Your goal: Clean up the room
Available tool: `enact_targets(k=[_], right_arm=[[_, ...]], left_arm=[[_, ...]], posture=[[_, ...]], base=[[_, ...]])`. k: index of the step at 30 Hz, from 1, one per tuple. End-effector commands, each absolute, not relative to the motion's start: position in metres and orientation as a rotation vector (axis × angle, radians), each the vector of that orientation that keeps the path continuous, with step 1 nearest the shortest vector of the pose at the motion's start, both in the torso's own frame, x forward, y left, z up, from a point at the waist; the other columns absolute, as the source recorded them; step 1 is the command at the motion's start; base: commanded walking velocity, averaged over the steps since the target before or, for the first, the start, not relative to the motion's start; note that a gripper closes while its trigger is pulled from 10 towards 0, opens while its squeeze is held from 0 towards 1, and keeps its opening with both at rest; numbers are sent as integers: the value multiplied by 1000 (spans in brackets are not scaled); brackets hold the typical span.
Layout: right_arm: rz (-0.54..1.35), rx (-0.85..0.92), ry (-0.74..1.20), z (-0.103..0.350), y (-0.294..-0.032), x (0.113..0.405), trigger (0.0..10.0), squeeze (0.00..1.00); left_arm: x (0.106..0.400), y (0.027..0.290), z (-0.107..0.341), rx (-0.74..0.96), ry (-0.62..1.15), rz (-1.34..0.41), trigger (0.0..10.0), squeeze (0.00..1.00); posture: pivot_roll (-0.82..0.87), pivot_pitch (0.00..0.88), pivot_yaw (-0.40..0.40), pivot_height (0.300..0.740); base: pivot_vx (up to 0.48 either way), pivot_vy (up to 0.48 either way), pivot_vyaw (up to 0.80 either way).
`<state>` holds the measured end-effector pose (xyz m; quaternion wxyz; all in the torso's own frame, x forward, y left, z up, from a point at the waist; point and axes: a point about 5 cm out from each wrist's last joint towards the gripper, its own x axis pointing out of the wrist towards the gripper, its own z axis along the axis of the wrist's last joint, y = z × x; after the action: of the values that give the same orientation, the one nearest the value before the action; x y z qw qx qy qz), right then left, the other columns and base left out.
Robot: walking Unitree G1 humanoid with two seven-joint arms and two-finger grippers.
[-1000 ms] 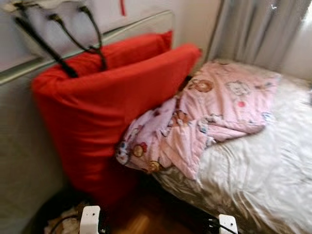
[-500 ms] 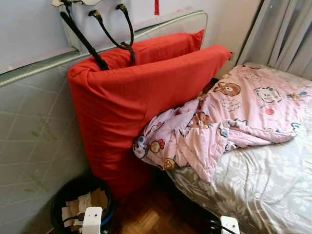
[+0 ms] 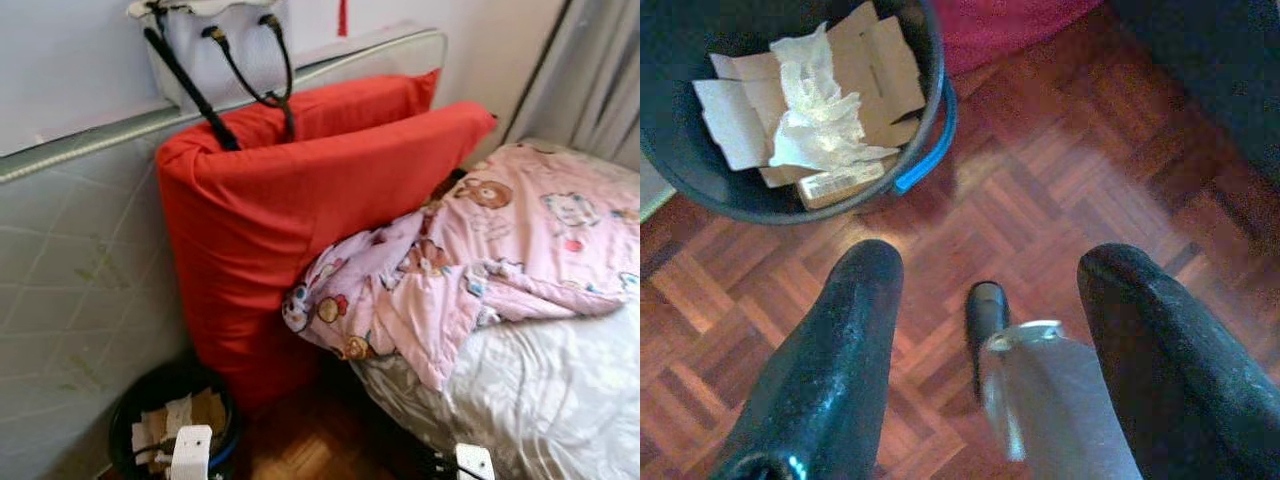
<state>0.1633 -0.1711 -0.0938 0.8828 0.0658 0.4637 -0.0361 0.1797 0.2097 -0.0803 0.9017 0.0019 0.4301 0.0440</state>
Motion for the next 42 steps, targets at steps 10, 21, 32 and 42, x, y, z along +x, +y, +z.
enact_targets(k=[10, 21, 32, 42], right_arm=[[-88, 119, 985, -96, -179, 155, 10000, 0], [-67, 107, 981, -96, -179, 155, 10000, 0], [-81, 144, 929, -94, -179, 158, 10000, 0], [-143, 205, 790, -87, -181, 163, 10000, 0]], left_arm=[[186, 203, -78, 3, 871, 71, 10000, 0], [187, 201, -78, 5, 865, 66, 10000, 0], [211, 198, -64, 14, 760, 39, 10000, 0], [252, 193, -25, -4, 450, -39, 10000, 0]], posture=[[-12, 0, -35, 740], [-12, 0, -36, 740], [-16, 0, -43, 740], [-7, 0, -50, 740]], base=[[295, 0, 0], [295, 0, 501], [107, 0, 81], [0, 0, 0]])
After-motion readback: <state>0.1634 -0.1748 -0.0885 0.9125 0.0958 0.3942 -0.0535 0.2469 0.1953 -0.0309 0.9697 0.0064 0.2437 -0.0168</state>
